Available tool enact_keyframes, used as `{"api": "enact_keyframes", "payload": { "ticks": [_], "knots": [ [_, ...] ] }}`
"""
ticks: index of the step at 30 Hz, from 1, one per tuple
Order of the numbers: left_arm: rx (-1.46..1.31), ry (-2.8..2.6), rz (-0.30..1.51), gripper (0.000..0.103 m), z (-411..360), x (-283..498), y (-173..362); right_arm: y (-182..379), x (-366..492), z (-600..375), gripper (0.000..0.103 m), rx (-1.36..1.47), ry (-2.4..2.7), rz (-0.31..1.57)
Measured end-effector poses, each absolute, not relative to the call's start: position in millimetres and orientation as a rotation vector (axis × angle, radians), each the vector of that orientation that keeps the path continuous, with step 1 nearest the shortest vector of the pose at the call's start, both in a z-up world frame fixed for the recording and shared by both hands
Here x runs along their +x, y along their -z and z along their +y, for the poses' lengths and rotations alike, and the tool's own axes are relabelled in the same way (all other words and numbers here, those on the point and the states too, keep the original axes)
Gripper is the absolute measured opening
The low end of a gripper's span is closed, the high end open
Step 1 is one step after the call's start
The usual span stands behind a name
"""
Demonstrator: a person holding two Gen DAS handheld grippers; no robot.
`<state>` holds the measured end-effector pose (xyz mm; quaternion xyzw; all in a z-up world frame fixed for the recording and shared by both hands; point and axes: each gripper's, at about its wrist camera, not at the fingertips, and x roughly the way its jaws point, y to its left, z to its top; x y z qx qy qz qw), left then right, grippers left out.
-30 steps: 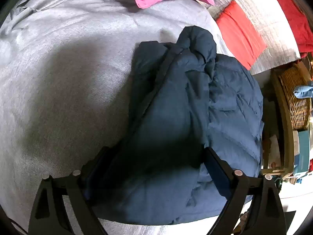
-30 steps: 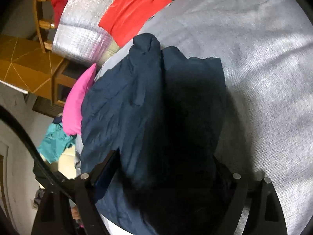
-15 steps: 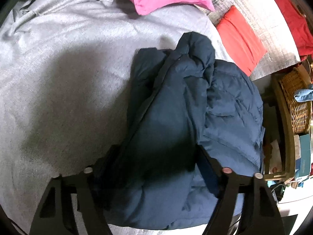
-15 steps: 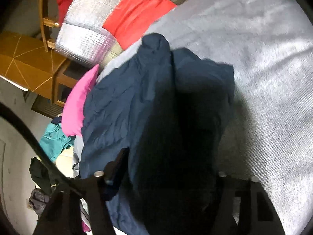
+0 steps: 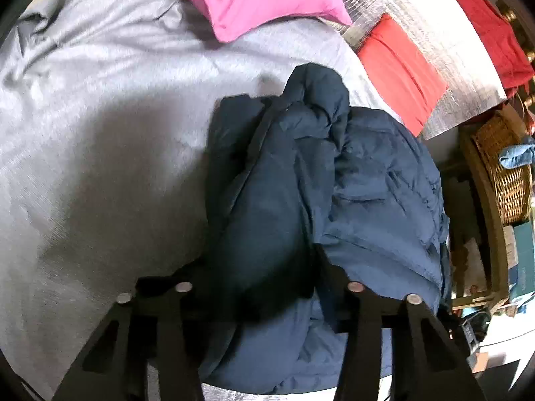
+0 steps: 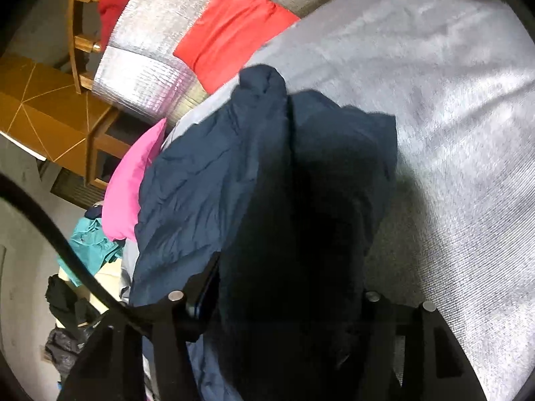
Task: Fold large clothes
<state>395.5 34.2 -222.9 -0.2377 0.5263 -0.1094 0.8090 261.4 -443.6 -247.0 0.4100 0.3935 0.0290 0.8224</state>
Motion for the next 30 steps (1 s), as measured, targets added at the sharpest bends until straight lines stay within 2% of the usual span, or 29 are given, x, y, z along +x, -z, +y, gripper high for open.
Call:
{"api": "enact_keyframes", "payload": {
  "ticks": [3,8,9,10,11,14,16,19,23,30],
  "knots": [
    [-0.496,0.235,1.099,0.038,32.0,392.1,212.2,230.0,258.8,-430.8,0.059,0.783,-0.037,0.802],
    [-0.476,0.232,1.091,0.037,29.4,388.1,203.5,214.0,256.3,-423.7,0.059,0.718,-0.032,0.765],
    [-0.475,0.229,1.106,0.042,29.5,389.5,207.5,217.4,257.9,-424.5,0.059,0.719,-0.024,0.78],
    [-0.478,0.23,1.122,0.052,29.5,392.7,214.5,224.0,260.3,-425.3,0.059,0.729,-0.015,0.805],
    [-0.492,0.241,1.138,0.056,26.7,396.0,220.9,230.0,261.8,-427.9,0.059,0.746,-0.014,0.824],
    [-0.474,0.239,1.131,0.058,23.2,395.8,221.1,240.7,262.5,-438.2,0.06,0.83,-0.038,0.834],
    [-0.457,0.221,1.105,0.042,23.6,392.2,215.5,239.3,261.4,-438.0,0.06,0.828,-0.036,0.828],
    [-0.447,0.228,1.075,0.032,23.6,386.7,205.8,228.4,259.2,-428.3,0.059,0.753,-0.023,0.806],
    [-0.443,0.242,1.052,0.027,24.2,380.7,198.5,217.1,253.5,-422.8,0.053,0.73,-0.019,0.773],
    [-0.442,0.254,1.053,0.025,25.1,368.7,192.5,203.6,239.6,-419.8,0.052,0.704,-0.034,0.769]
  ]
}}
